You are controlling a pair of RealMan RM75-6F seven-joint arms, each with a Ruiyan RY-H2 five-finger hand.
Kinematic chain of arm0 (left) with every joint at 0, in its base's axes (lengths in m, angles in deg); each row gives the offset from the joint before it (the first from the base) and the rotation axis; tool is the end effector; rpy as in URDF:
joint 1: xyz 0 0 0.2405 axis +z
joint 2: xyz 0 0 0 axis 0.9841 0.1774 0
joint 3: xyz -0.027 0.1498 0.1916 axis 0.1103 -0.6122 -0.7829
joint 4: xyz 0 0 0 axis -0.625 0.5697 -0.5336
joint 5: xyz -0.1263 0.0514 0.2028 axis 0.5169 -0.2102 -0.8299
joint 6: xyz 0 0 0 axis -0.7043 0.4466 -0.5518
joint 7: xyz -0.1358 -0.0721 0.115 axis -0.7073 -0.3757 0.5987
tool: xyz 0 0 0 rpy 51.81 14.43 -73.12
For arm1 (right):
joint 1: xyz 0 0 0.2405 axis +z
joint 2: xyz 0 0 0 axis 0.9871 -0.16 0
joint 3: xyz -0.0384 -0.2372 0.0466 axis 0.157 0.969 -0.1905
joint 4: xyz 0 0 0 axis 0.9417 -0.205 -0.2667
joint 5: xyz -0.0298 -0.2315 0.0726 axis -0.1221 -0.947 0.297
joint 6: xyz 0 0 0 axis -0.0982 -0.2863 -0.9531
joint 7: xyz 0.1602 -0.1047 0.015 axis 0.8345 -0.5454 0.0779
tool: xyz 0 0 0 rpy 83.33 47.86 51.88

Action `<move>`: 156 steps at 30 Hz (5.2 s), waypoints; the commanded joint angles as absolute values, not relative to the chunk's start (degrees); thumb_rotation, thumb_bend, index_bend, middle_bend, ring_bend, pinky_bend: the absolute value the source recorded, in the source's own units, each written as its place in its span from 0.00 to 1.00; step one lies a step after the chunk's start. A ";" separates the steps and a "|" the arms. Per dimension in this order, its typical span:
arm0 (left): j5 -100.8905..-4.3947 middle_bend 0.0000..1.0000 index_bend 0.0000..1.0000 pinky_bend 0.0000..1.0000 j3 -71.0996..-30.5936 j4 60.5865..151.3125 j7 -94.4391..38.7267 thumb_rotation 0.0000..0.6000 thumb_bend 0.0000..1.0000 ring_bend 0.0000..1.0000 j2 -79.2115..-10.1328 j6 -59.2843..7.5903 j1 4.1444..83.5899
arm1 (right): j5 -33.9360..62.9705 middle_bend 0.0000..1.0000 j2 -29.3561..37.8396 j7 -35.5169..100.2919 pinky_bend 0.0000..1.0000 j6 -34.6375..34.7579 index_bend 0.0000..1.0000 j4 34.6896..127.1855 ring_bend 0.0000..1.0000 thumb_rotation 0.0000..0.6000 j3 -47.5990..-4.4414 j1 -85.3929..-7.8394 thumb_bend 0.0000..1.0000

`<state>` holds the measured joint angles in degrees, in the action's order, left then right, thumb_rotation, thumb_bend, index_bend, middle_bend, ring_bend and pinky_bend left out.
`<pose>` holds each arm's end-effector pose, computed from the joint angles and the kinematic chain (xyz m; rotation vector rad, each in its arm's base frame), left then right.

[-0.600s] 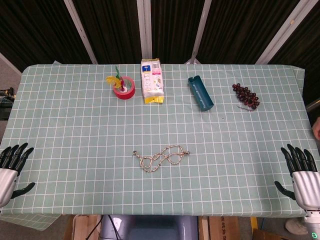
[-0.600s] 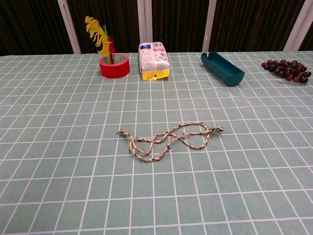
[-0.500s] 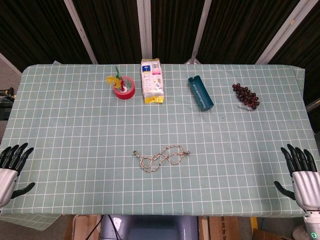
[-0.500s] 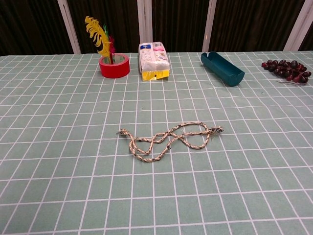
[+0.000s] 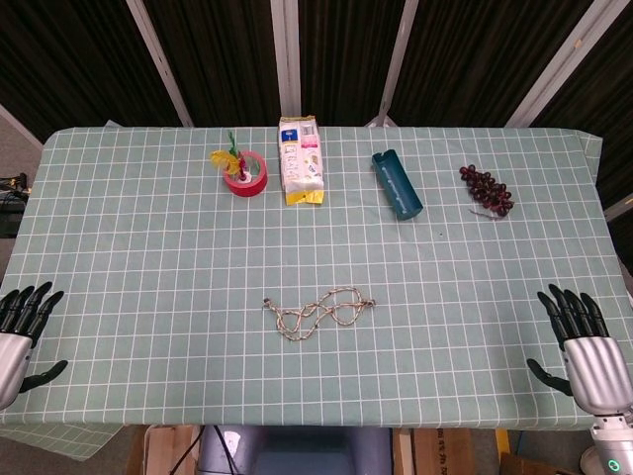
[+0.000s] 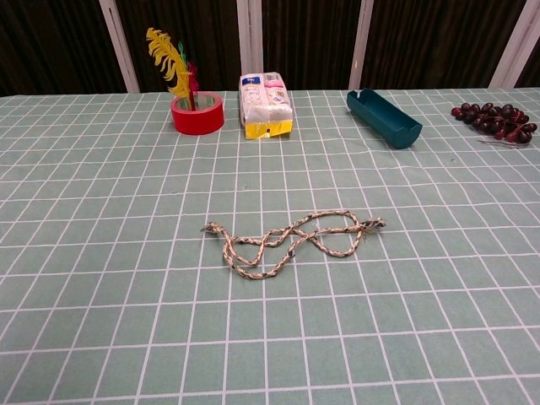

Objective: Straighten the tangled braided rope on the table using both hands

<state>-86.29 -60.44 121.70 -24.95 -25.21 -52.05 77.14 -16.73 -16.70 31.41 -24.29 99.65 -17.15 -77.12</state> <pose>-0.3122 0.2000 0.1230 -1.5224 -0.7489 -0.8679 -0.2932 -0.2167 0.1254 1.4795 -0.8292 0.9754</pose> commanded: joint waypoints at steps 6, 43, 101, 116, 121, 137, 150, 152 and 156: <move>-85.69 0.00 0.00 0.00 -60.08 121.79 -25.06 1.00 0.00 0.00 -25.22 -52.07 77.15 | -16.22 0.02 -15.57 32.74 0.00 -17.41 0.08 106.03 0.00 1.00 -18.32 -72.18 0.21; -84.31 0.00 0.00 0.00 -59.97 122.99 -26.06 1.00 0.00 0.00 -25.40 -48.81 75.70 | 9.48 0.11 21.29 5.96 0.00 1.02 0.54 93.30 0.00 1.00 -30.37 -49.97 0.36; -84.84 0.00 0.14 0.00 -59.43 130.72 -21.93 1.00 0.05 0.00 -24.10 -42.82 71.25 | 14.11 0.13 22.12 5.92 0.00 -2.74 0.64 96.94 0.00 1.00 -30.43 -48.55 0.45; -74.23 0.05 0.39 0.00 -50.22 136.52 -1.94 1.00 0.28 0.00 -36.90 -26.59 56.30 | 15.52 0.13 15.91 4.97 0.00 -5.04 0.64 104.39 0.00 1.00 -30.35 -50.21 0.45; -69.09 0.06 0.42 0.00 -48.89 134.87 2.44 1.00 0.30 0.00 -41.33 -23.75 53.21 | 15.79 0.13 14.37 5.28 0.00 -5.51 0.64 105.69 0.00 1.00 -30.47 -50.53 0.45; -58.99 0.07 0.47 0.00 -49.05 132.16 5.49 1.00 0.31 0.00 -54.18 -22.37 48.56 | 16.73 0.13 12.32 5.86 0.00 -6.08 0.64 107.00 0.00 1.00 -30.02 -50.75 0.45; -57.61 0.08 0.49 0.00 -49.88 128.30 4.45 1.00 0.33 0.00 -60.59 -25.03 47.60 | 17.54 0.13 12.18 6.06 0.00 -6.29 0.64 106.78 0.00 1.00 -29.89 -50.41 0.45; -56.98 0.08 0.49 0.00 -49.74 127.34 4.52 1.00 0.34 0.00 -61.82 -25.18 47.24 | 17.53 0.13 12.20 5.93 0.00 -6.27 0.64 106.78 0.00 1.00 -29.82 -50.24 0.45; -56.22 0.08 0.50 0.00 -49.54 125.74 4.42 1.00 0.34 0.00 -64.00 -25.37 46.65 | 17.67 0.13 12.37 5.82 0.00 -6.33 0.64 106.67 0.00 1.00 -29.68 -50.09 0.45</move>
<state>-56.41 -49.60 126.00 4.45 -63.72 -25.25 46.84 17.67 12.36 5.83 -6.33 106.67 -29.68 -50.10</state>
